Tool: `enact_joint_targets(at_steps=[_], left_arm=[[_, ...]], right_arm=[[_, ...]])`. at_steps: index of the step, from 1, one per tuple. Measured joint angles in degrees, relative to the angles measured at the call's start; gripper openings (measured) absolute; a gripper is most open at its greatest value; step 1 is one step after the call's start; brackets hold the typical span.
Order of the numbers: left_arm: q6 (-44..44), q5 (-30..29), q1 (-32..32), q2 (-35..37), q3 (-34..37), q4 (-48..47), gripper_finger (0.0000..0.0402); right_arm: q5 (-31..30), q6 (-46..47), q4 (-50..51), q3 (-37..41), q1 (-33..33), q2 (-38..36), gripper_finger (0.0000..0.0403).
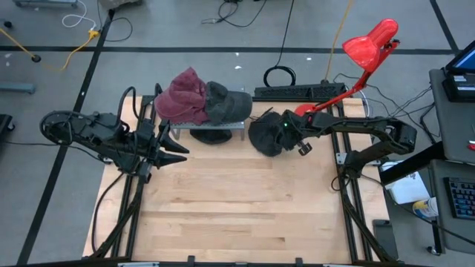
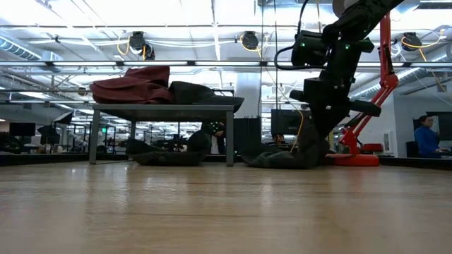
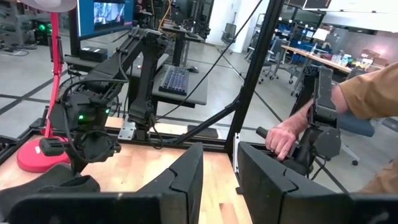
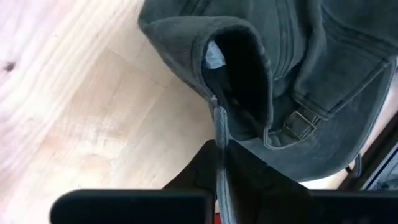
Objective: Pick & Place hat
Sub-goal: Stack the right black cap on top of the black cap on the shelf
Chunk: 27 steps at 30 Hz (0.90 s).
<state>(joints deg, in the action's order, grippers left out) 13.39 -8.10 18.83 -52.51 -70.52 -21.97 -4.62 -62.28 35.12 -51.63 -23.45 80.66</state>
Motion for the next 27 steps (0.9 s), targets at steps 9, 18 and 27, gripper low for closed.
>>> enact_joint_targets(at_steps=[9, 18, 27], left_arm=[[-0.1, -1.9, 0.0, 0.0, 0.0, 0.0, 0.0102], [0.3, -3.0, 0.0, 0.0, 0.0, 0.0, 0.0102], [-1.3, -3.1, 0.0, 0.0, 0.0, -0.1, 0.0102]], right_arm=[[-2.2, 4.6, 4.8, 0.0, 5.7, -3.2, 0.0004], [-7.5, 13.4, 8.7, 0.0, 13.2, -17.2, 0.0002], [-0.3, 36.1, 15.8, -2.1, 22.0, -30.2, 0.0001]])
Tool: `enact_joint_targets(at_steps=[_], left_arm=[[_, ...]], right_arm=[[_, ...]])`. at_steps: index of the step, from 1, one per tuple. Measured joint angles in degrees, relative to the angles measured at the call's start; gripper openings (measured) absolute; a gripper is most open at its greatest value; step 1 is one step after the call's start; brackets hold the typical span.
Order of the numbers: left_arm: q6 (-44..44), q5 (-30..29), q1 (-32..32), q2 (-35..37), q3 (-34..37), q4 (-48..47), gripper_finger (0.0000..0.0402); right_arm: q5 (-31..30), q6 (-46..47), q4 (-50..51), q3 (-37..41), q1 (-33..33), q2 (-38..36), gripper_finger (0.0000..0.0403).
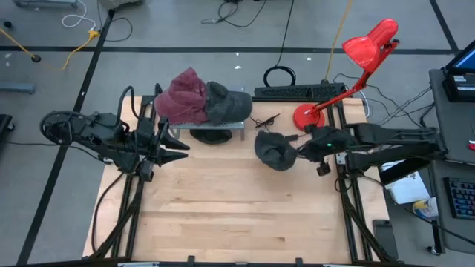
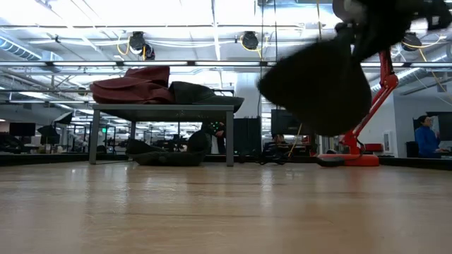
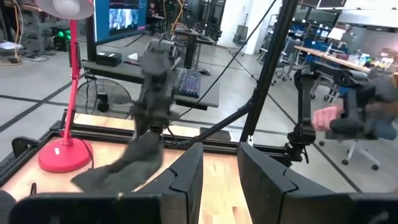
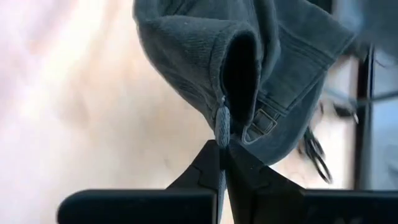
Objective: Pick & Place hat
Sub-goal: Stack the right black cap on top of the black cap on the shelf
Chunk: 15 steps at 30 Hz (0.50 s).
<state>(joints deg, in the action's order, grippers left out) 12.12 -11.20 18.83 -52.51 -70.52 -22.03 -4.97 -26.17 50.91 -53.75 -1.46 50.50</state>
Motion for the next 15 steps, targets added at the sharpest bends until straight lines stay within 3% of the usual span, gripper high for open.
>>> enact_joint_targets(at_steps=[5, 11, 15], left_arm=[[-0.1, -2.4, 0.0, 0.0, 0.0, 0.0, 0.0102], [4.3, -7.8, -0.1, -0.1, 0.0, 1.3, 0.0112], [4.6, -7.0, -1.0, -0.8, 0.0, 5.3, 0.0154]], right_arm=[[5.3, 13.2, -11.3, -1.3, 3.0, -4.5, 0.0001], [6.3, 20.7, -40.0, -1.4, 6.1, -5.8, 0.0001], [12.8, 21.6, -57.5, -1.4, 6.5, -3.2, 0.0001]])
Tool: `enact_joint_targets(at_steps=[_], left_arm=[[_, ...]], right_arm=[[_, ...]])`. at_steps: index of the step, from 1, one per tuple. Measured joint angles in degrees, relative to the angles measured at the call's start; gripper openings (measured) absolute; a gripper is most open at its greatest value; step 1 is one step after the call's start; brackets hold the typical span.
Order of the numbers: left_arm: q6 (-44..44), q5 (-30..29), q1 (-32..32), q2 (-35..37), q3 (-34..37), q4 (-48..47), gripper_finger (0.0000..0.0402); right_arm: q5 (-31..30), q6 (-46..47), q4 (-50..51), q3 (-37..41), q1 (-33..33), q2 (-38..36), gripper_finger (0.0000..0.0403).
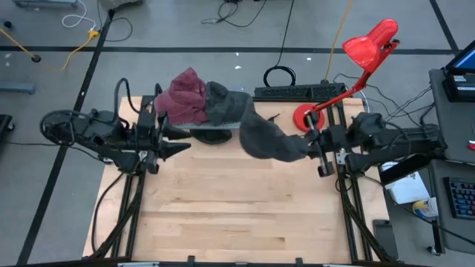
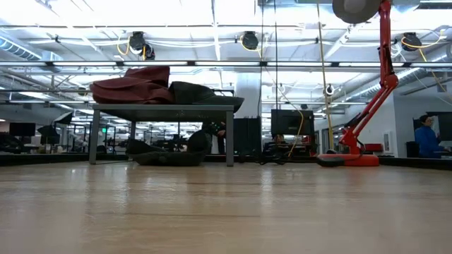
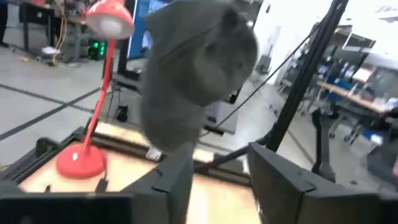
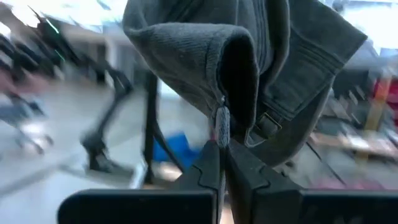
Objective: Pick & Place hat
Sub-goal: Stack the right black cap on top of the black cap on the shelf
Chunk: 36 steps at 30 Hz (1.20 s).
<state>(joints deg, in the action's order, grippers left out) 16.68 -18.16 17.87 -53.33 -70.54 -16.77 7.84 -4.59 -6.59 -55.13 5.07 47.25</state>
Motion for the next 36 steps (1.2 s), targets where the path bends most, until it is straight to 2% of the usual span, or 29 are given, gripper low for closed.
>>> enact_joint_targets(at_steps=[4, 7, 13, 20, 28, 32, 36], left_arm=[[-2.2, 0.3, -1.6, -0.7, 0.0, 2.6, 0.0212], [-2.9, 0.9, -2.8, -1.8, 0.0, 3.3, 0.0247], [-3.0, 9.6, -6.6, -4.9, 0.0, 7.7, 0.0279], [-2.6, 17.8, -10.8, -7.8, 0.0, 11.6, 0.0265], [0.5, 30.8, -13.4, -10.2, 0.0, 19.9, 0.0240], [5.0, 33.3, -13.7, -10.7, 0.0, 19.9, 0.0221], [8.8, 34.8, -13.7, -11.4, 0.0, 21.7, 0.0183]], right_arm=[[5.4, 2.5, -14.2, 0.0, -0.1, 4.5, 0.0001], [7.6, 4.0, -20.9, 0.0, -0.3, 8.3, 0.0001], [9.5, 8.0, -28.9, -0.7, -1.3, 14.9, 0.0001], [14.9, 8.5, -27.4, -6.4, -1.3, 19.9, 0.0001], [14.9, 8.4, -27.2, -7.0, -1.7, 21.1, 0.0001], [14.9, 9.5, -27.1, -7.0, -1.7, 21.1, 0.0001], [14.9, 11.1, -26.4, -7.0, -1.7, 21.1, 0.0001]])
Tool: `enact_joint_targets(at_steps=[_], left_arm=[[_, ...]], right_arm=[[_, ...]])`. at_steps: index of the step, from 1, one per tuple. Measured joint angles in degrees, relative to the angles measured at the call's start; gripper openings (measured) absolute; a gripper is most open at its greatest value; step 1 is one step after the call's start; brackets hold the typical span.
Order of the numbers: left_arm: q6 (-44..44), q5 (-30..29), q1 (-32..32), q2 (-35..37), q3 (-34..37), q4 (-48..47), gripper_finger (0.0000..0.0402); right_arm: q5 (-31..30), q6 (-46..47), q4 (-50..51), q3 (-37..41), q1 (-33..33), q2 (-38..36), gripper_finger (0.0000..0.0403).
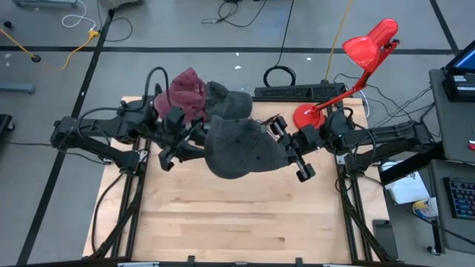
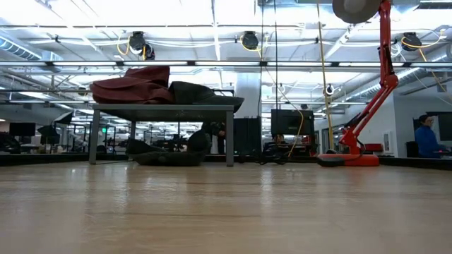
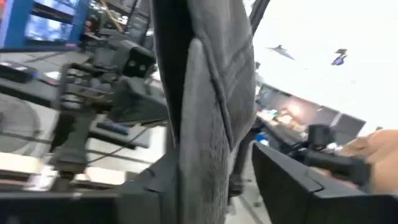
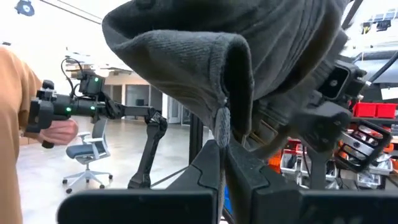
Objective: Pick & Place hat
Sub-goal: Stack the right black cap on top of the black cap on the shelf
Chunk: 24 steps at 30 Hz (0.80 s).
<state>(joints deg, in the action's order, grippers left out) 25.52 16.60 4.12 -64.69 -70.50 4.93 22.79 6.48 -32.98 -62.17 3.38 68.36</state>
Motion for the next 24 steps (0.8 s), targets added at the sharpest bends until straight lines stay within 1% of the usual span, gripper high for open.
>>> enact_joint_targets(at_steps=[3, 6, 9, 10, 12, 14, 19, 21, 24], left_arm=[[4.3, 2.1, 0.0, -0.6, 0.0, 3.1, 0.0138], [7.8, 4.2, 0.0, -0.6, 0.0, 3.0, 0.0084], [8.5, 6.5, 0.0, -0.6, 0.0, 3.4, 0.0024], [8.4, 7.2, 0.1, -0.6, 0.0, 3.5, 0.0015], [8.3, 7.4, 0.1, -0.6, 0.0, 3.6, 0.0014], [7.2, 6.1, 0.1, -0.6, 0.0, 3.8, 0.0012], [-0.2, 0.4, -0.4, 1.6, 0.0, 3.1, 0.0008], [-4.4, -3.7, -0.4, 3.0, 0.0, 3.2, 0.0008], [-10.4, -6.8, -0.6, 5.3, 0.0, 3.2, 0.0008]], right_arm=[[-0.1, 0.3, 0.0, 0.0, 0.0, 0.0, 0.0006], [-0.2, 1.8, 0.2, 0.0, 0.0, 0.0, 0.0022], [-0.4, 3.6, 0.7, 0.0, 0.0, 0.0, 0.0039], [-0.6, 4.1, 1.1, 0.0, 0.0, 0.0, 0.0044], [-1.6, 6.5, 2.3, 0.0, -0.1, 0.0, 0.0053], [-1.7, 9.6, 2.9, 0.0, -0.1, -0.3, 0.0065], [-2.3, 16.2, 3.9, 1.2, 0.0, -2.3, 0.0110], [-2.7, 18.4, 4.4, 3.5, 0.1, -3.4, 0.0132], [-7.6, 21.4, 3.8, 8.3, 0.2, -4.5, 0.0162]])
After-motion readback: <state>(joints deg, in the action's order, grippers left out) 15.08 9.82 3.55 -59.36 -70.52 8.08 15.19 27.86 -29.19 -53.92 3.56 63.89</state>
